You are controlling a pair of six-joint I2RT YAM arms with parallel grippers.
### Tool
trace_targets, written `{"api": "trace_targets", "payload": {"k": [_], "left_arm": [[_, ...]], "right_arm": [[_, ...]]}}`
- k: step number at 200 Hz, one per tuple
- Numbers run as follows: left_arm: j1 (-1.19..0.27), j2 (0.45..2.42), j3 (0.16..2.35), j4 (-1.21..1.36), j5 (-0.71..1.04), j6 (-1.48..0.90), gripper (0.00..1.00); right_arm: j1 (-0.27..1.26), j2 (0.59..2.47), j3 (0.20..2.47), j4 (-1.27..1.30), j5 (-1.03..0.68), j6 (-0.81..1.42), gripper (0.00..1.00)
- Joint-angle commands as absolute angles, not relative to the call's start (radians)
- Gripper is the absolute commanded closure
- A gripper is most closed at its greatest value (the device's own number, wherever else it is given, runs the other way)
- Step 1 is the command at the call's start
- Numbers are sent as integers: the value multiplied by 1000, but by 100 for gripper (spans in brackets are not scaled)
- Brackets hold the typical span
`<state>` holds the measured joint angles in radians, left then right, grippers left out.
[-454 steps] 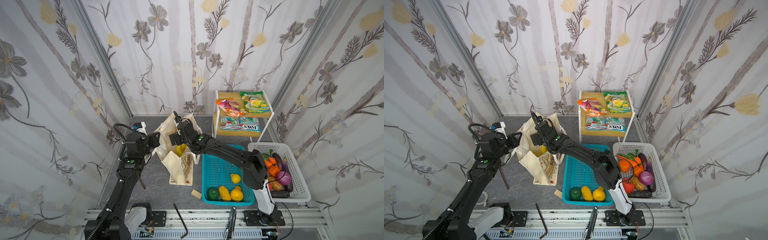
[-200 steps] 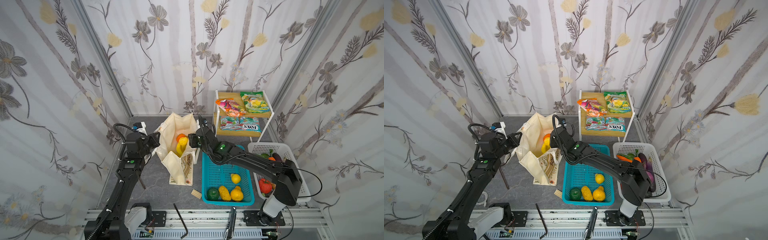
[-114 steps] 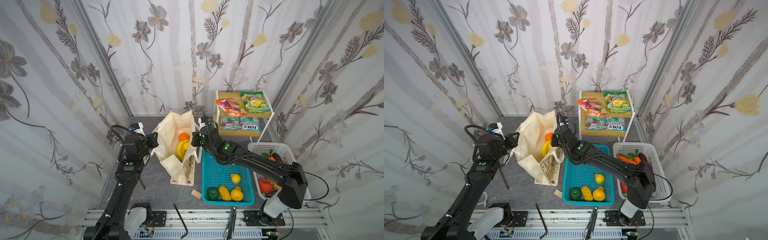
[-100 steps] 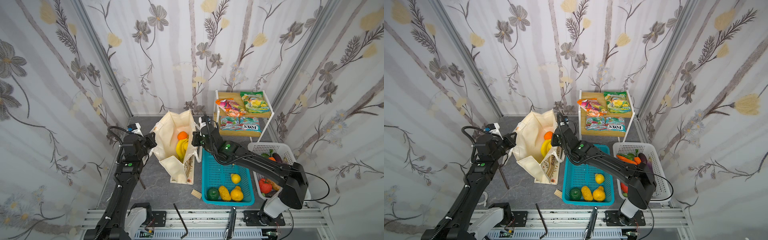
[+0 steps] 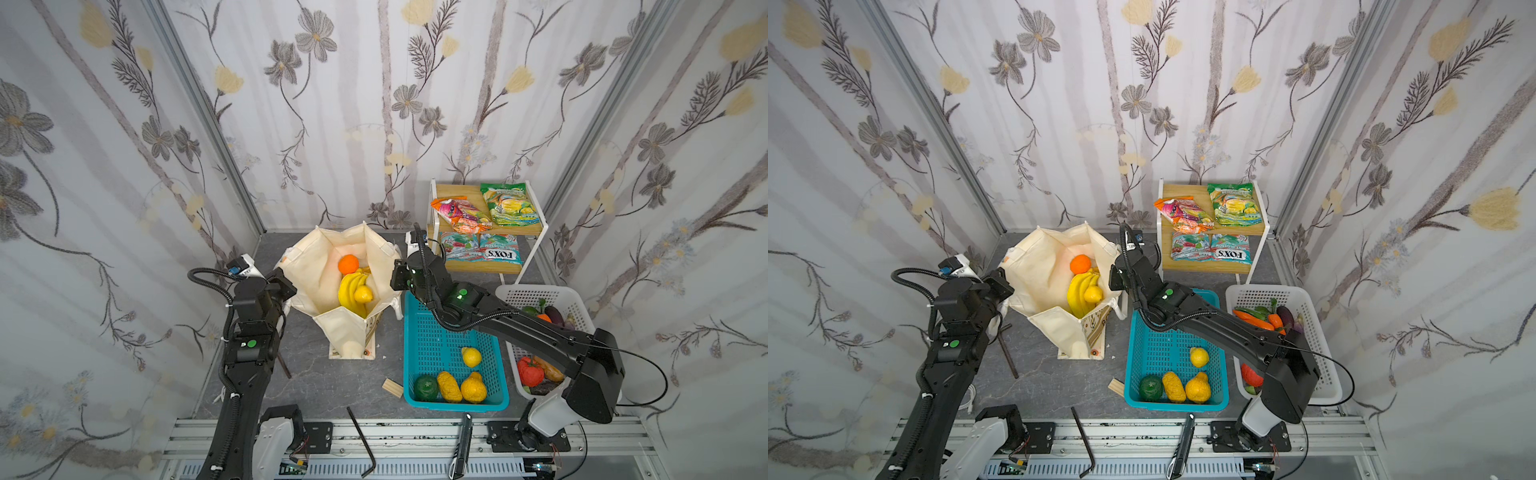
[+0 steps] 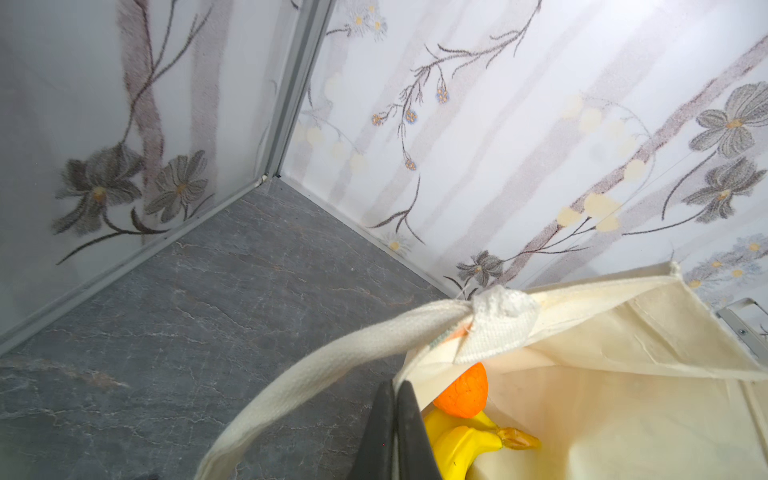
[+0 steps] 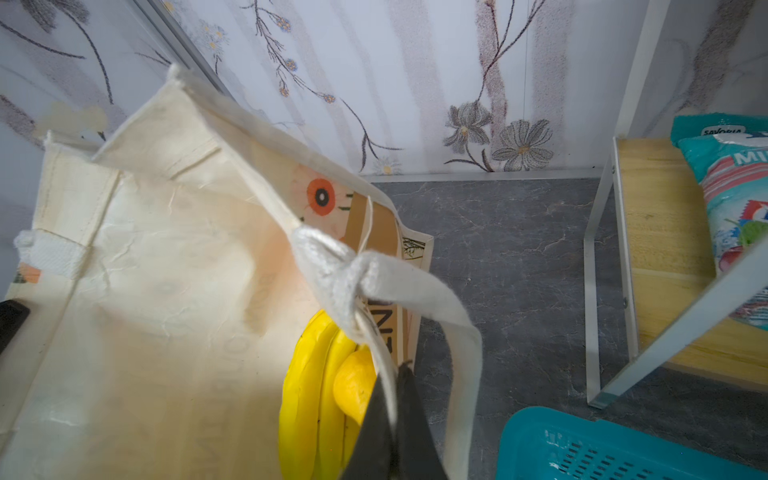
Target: Place the food into the grocery bag and tie it
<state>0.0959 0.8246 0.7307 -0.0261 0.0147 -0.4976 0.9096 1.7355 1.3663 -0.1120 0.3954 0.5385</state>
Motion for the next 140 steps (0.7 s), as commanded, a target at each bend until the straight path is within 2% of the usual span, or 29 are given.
{"api": "trace_targets", "payload": {"k": [1,73,80,92,118,128,131,140], "left_arm": [[107,828,731,18,-35,-490,100],[101,987,763,21,216,-522,100],[100,991,764,21,221,-525,100],[100,991,761,22,218,-523,100],[97,1000,755,47,301,-541,100],[97,1008,749,62,335,-553,100],[97,1011,749,64,342,-554,100],[96,1017,750,64,357,-546,100]], "right_arm": [[904,1720,1356,-117,450,549,100],[902,1797,1394,-118,380,558,100],[901,1802,1402,-125,378,558,97],[900,1804,1410,-136,375,554,82],[902,1772,1413,-125,321,505,30],[903,1741,1407,-110,307,489,18],[904,1732,1404,-105,306,484,10],[905,1695,1387,-81,310,473,1]]}}
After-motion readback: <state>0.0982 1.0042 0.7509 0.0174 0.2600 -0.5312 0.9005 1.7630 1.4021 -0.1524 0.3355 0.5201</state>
